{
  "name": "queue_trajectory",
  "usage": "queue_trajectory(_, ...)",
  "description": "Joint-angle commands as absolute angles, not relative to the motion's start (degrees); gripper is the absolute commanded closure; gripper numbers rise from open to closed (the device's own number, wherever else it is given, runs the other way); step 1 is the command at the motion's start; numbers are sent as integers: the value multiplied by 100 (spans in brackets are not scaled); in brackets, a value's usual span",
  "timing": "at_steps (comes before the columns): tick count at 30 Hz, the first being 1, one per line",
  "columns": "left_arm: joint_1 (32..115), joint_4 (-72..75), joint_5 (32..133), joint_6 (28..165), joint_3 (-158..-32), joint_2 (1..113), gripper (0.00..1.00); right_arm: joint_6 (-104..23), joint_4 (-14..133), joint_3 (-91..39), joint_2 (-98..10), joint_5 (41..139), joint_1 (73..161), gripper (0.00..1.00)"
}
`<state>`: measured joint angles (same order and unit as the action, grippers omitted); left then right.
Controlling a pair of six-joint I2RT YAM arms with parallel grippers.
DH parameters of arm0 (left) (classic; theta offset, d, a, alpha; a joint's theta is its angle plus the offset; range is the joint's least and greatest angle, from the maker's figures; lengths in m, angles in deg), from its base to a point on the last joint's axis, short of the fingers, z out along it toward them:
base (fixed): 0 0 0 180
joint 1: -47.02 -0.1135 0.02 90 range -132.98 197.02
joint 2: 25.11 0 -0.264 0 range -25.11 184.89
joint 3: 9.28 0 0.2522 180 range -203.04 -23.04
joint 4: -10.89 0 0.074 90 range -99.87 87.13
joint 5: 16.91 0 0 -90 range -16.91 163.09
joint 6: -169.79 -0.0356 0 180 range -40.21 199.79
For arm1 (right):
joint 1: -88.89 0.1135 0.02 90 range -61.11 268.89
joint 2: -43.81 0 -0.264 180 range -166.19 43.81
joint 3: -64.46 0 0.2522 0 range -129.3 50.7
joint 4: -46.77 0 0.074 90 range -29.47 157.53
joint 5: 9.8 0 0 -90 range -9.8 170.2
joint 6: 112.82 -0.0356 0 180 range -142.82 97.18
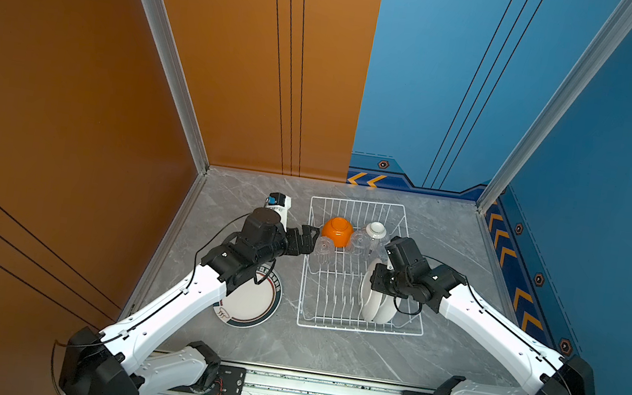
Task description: Unload the mixed dishes from the dish rack
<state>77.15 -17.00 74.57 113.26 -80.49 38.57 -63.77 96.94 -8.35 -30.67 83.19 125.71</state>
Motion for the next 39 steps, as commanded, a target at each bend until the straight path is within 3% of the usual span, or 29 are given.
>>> queue_trajectory(1,7760,-3038,7110,11409,-8670,3667,2,-6448,9716,-988,-3006,8316,12567,84)
queue_trajectory(10,7526,-3484,7044,11711,-8755,2550,2,-6574,9973,-810,-3123,8408,12443,91)
queue_trajectory(18,7153,-4105,7330,11442,-9542,3193,2,-6600,10203,-1074,-3315,8413,12372,92)
queue_trajectory(28,5893,-3785,8830,11708,-9638,3625,2,-6552,10325,-1157,-3467,8389,12347,93)
queue_trajectory(39,5613,-3552,8827,11767,-9306,3610,2,-6433,10346,-1310,-3568,8416,12337,93)
